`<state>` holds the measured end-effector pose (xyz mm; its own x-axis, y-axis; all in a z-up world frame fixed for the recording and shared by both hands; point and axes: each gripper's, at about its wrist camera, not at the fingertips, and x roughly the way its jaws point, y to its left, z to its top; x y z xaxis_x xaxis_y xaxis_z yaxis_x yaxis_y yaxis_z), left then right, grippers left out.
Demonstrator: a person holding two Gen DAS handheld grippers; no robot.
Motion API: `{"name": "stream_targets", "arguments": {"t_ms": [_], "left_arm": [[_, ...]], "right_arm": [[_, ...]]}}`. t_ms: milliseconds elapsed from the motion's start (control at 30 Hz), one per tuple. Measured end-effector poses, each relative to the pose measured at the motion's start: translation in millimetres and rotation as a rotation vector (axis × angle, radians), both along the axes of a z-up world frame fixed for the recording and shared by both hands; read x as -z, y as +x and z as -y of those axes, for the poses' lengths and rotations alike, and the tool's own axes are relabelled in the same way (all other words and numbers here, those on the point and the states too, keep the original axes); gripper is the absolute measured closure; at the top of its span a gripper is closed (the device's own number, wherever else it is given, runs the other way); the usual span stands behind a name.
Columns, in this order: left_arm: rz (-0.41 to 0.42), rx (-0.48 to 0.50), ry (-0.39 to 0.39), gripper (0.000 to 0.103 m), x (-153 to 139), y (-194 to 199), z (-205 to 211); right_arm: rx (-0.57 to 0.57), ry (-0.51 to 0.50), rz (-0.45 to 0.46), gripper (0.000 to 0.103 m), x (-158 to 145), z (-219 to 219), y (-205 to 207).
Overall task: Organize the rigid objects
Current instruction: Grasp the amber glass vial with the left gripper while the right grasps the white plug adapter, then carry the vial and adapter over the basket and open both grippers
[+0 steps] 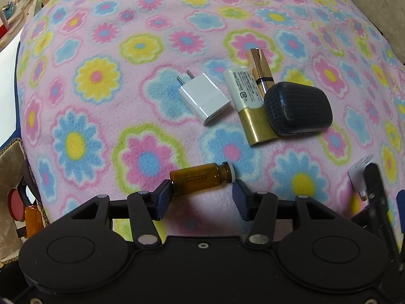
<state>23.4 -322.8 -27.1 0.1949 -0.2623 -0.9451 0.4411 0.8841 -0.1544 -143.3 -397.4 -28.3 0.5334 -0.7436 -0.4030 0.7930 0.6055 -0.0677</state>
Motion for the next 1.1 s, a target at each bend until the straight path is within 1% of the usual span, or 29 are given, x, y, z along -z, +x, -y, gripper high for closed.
{"name": "stream_targets", "arguments": {"t_ms": [100,200,267,333,400,467,500,533,567,600,667,700,733,767,833,900,1000,1100], "left_arm": [[-0.012,-0.036,-0.019,0.050,0,2,-2],[-0.024,-0.063,-0.041,0.044,0,4,-3],[-0.025,-0.069,-0.036,0.042,1,4,-1],[-0.022,-0.067,-0.027,0.039,2,4,2],[-0.021,-0.067,-0.017,0.038,3,4,5],[-0.019,-0.074,-0.011,0.038,4,5,6],[-0.020,-0.079,-0.010,0.038,5,6,7],[-0.019,-0.083,-0.008,0.038,5,6,8],[-0.017,-0.086,-0.006,0.037,5,5,8],[-0.015,-0.089,-0.005,0.037,5,5,8],[-0.011,-0.094,-0.003,0.038,5,4,8],[-0.011,-0.095,0.000,0.038,5,3,8],[-0.009,-0.094,0.004,0.040,5,2,8],[-0.003,-0.093,0.009,0.045,4,1,7],[0.010,-0.094,0.022,0.052,2,0,6],[0.002,-0.091,0.013,0.053,1,1,2],[-0.002,-0.091,0.021,0.053,0,2,-3],[0.011,-0.071,0.049,0.053,-3,0,-6]], "right_arm": [[0.000,0.011,-0.016,0.023,2,-3,2],[0.005,0.064,-0.004,0.023,2,-2,1],[0.002,0.091,0.017,0.023,2,-3,-1],[-0.024,0.098,0.022,0.023,3,-4,0],[-0.033,0.108,0.019,0.023,8,-1,4],[-0.031,0.149,-0.007,0.023,15,9,12],[-0.031,0.186,-0.017,0.028,18,17,15],[-0.020,0.202,-0.012,0.029,18,23,17],[0.000,0.190,-0.002,0.035,17,26,17],[0.022,0.177,-0.003,0.043,16,29,17],[0.046,0.185,-0.009,0.053,17,37,17],[0.046,0.192,-0.002,0.055,17,38,15],[0.043,0.188,0.000,0.055,16,37,15],[0.040,0.180,-0.005,0.056,16,36,15],[0.030,0.169,-0.010,0.056,17,33,16],[0.026,0.169,0.007,0.056,16,33,14],[0.013,0.181,0.038,0.056,15,35,9],[-0.018,0.186,0.057,0.056,15,36,8]]}}
